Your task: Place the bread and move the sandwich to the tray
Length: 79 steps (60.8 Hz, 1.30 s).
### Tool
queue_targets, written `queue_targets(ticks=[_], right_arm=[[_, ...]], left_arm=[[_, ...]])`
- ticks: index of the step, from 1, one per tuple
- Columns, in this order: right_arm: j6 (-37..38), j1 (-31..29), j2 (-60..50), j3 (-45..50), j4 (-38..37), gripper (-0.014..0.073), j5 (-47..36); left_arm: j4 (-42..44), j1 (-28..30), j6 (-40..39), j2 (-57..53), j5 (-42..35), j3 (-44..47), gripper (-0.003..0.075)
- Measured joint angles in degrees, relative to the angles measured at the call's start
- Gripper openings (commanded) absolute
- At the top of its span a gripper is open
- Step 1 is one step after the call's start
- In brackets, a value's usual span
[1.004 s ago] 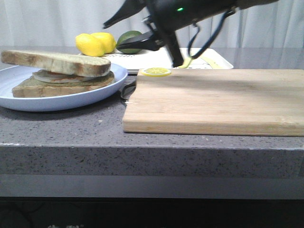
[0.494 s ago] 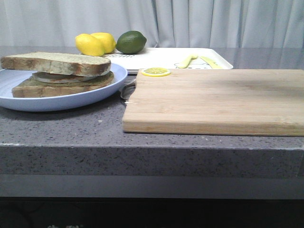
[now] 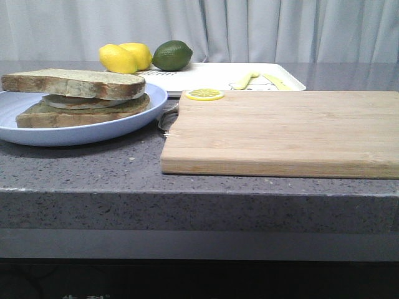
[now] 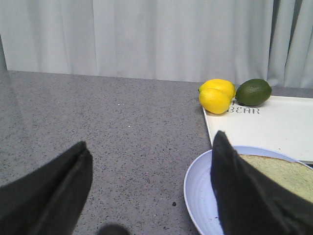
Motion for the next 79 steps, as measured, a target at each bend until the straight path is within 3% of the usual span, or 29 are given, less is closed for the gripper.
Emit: queue_targets(ticks=[17, 26, 58, 79], right_arm=[[0.37, 0.00, -21.70, 23.30, 2.04, -0.0060, -14.39], [0.37, 0.00, -27.73, 29.24, 2.04, -0.0060, -19.47], [0.37, 0.00, -28.72, 30.34, 2.17, -0.0060, -22.34], [0.46, 0.00, -28.72, 30.34, 2.17, -0.0060, -22.34]], left_arm=[[0.00, 0.00, 0.00, 0.35, 0.00, 0.00, 0.0494], [0.00, 0.00, 0.00, 4.13, 2.23, -2.12, 0.0494], [-5.00, -1.76, 0.00, 46.85, 30.06, -31.46, 0.0494], [-5.31, -2.57, 0.00, 59.81, 32.77, -37.35, 0.0493]])
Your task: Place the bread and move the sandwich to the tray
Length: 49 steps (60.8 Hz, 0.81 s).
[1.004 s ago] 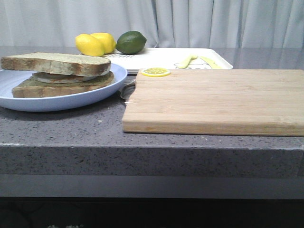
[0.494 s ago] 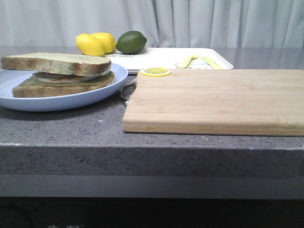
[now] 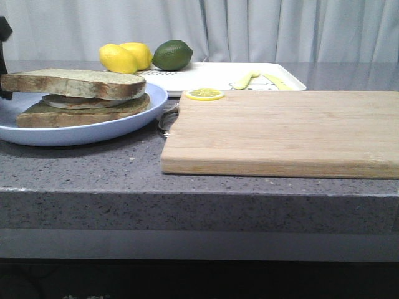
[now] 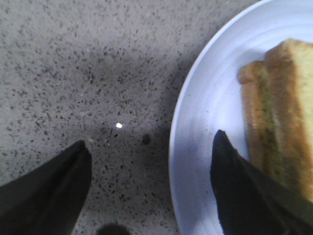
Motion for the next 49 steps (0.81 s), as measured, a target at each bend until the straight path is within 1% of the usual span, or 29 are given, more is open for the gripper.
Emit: queue_targets(ticks=[10, 13, 16, 18, 23, 24, 27, 28, 43, 47, 49], right_arm=[[0.00, 0.00, 0.00, 0.00, 0.00, -0.0060, 0.00], [0.00, 0.00, 0.00, 0.00, 0.00, -0.0060, 0.00], [0.00, 0.00, 0.00, 0.00, 0.00, -0.0060, -0.09], [0.00, 0.00, 0.00, 0.00, 0.00, -0.0060, -0.09], [0.00, 0.00, 0.00, 0.00, 0.00, -0.0060, -0.09], [0.00, 0.00, 0.00, 0.00, 0.00, -0.0060, -0.09], [0.00, 0.00, 0.00, 0.00, 0.00, -0.0060, -0.09], [0.00, 0.00, 0.00, 0.00, 0.00, -0.0060, -0.09], [0.00, 0.00, 0.00, 0.00, 0.00, -0.0060, -0.09], [0.00, 0.00, 0.00, 0.00, 0.02, -0.0060, -0.09], [0.00, 0.00, 0.00, 0.00, 0.12, -0.0060, -0.09]], left_arm=[[-0.11, 0.00, 0.00, 2.47, 0.24, 0.00, 0.0490], [-0.24, 0.00, 0.00, 2.68, 0.24, -0.23, 0.0471], [-0.38, 0.00, 0.00, 2.82, 0.24, -0.31, 0.0417], [-0.46, 0.00, 0.00, 2.94, 0.24, -0.36, 0.0333], [-1.07, 0.00, 0.00, 2.94, 0.39, -0.36, 0.0178], [-1.21, -0.04, 0.00, 2.94, 0.39, -0.36, 0.0128], [-1.57, -0.13, 0.00, 2.94, 0.39, -0.36, 0.0029], [-1.56, -0.13, 0.00, 2.94, 0.39, -0.36, -0.0020], [-3.41, 0.08, -0.52, 2.94, 0.39, -0.66, -0.0015], [-5.50, 1.29, 1.52, 2.69, 0.58, -0.66, -0.0015], [-8.03, 2.39, 3.37, 2.59, 0.83, -0.66, -0.0015]])
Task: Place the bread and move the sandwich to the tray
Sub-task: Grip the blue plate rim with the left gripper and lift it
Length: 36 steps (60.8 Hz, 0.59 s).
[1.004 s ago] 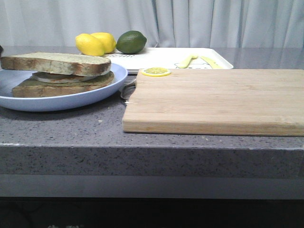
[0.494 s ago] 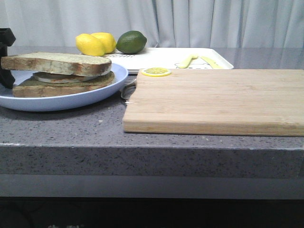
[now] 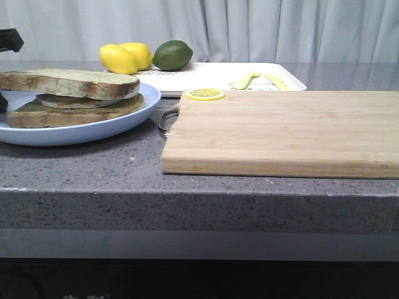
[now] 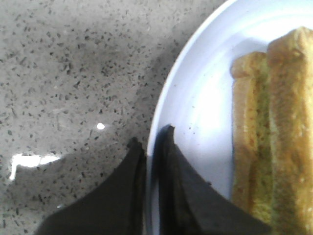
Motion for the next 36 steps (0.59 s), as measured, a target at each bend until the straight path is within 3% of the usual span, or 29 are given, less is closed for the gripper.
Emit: queue_targets(ticks=[11, 20, 36], right_arm=[[0.00, 0.00, 0.00, 0.00, 0.00, -0.0060, 0.00], [0.00, 0.00, 0.00, 0.00, 0.00, -0.0060, 0.00], [0.00, 0.00, 0.00, 0.00, 0.00, -0.0060, 0.00]], left_arm=[[-18.32, 9.21, 13.36, -1.23, 4.48, 0.00, -0.0020], [-25.26, 14.90, 19.62, -1.23, 8.76, -1.24, -0.0020], [-27.07, 12.29, 19.22, 0.98, 10.65, -14.06, -0.0020]])
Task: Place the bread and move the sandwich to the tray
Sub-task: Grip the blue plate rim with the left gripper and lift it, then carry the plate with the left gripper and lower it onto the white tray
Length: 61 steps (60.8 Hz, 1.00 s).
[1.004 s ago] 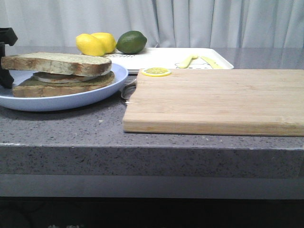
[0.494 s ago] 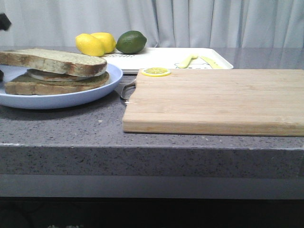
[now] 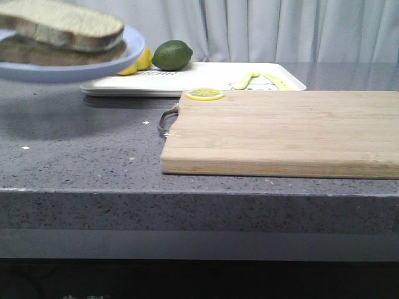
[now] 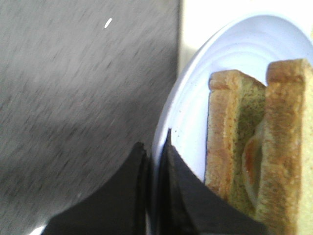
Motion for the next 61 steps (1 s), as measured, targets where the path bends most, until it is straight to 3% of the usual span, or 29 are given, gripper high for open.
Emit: queue_targets(ticks=[22, 39, 51, 61], right_arm=[[0.00, 0.00, 0.00, 0.00, 0.00, -0.0060, 0.40], [0.00, 0.00, 0.00, 0.00, 0.00, -0.0060, 0.44], [0.00, 0.00, 0.00, 0.00, 0.00, -0.0060, 0.53], [0.00, 0.00, 0.00, 0.00, 0.00, -0.0060, 0.75]], left_arm=[[4.50, -9.79, -14.56, 22.79, 5.83, -33.47, -0.0020], [5.87, -14.20, -22.68, 41.40, 14.70, -59.08, -0.0020], [6.70, -15.33, -23.67, 49.29, 16.31, -68.89, -0.0020], [6.34, -15.42, -23.89, 51.88, 16.32, -70.54, -0.0020]])
